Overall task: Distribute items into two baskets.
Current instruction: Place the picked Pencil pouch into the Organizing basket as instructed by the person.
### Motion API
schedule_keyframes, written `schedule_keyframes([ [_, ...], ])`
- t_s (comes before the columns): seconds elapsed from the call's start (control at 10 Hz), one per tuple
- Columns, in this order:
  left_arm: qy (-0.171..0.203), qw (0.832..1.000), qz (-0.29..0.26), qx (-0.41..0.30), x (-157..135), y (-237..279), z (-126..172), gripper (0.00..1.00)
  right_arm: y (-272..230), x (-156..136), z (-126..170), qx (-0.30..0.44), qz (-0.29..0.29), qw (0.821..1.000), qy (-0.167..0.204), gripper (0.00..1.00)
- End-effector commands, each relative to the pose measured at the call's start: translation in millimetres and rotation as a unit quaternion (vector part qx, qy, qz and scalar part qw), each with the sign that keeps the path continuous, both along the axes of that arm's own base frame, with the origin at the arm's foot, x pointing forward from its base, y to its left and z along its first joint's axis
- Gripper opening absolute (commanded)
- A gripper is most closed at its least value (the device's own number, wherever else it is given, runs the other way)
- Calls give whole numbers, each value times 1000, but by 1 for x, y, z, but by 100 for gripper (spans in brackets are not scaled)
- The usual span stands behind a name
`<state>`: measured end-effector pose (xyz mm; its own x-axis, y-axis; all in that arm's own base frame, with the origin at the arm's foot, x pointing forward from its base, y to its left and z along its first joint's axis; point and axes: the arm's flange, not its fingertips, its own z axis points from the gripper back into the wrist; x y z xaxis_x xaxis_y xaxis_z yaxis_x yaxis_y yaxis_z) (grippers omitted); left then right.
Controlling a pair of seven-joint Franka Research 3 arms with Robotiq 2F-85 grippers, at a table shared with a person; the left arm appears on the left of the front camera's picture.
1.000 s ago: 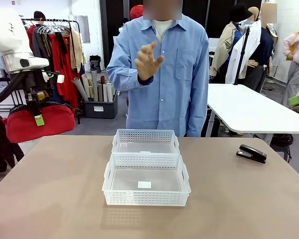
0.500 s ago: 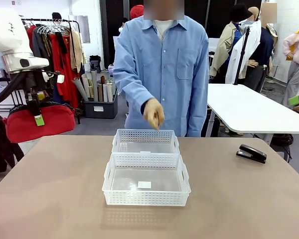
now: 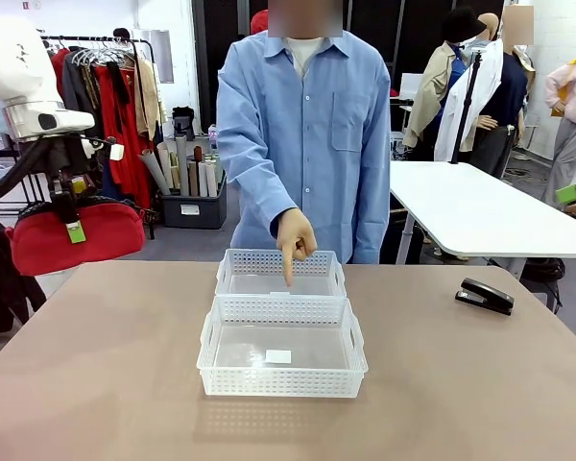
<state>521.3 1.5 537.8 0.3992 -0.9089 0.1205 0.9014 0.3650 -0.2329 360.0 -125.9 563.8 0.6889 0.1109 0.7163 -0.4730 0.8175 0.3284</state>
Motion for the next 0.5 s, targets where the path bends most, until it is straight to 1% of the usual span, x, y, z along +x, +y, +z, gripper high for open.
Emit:
schedule_keyframes([
  [0.0, 0, 1000, 5, 5, 1, 1, 2, 0, 0, 0, 1, 6, 3, 1000, -6, 100],
  [0.4, 0, 1000, 5, 5, 1, 1, 2, 0, 0, 0, 1, 6, 3, 1000, -6, 100],
])
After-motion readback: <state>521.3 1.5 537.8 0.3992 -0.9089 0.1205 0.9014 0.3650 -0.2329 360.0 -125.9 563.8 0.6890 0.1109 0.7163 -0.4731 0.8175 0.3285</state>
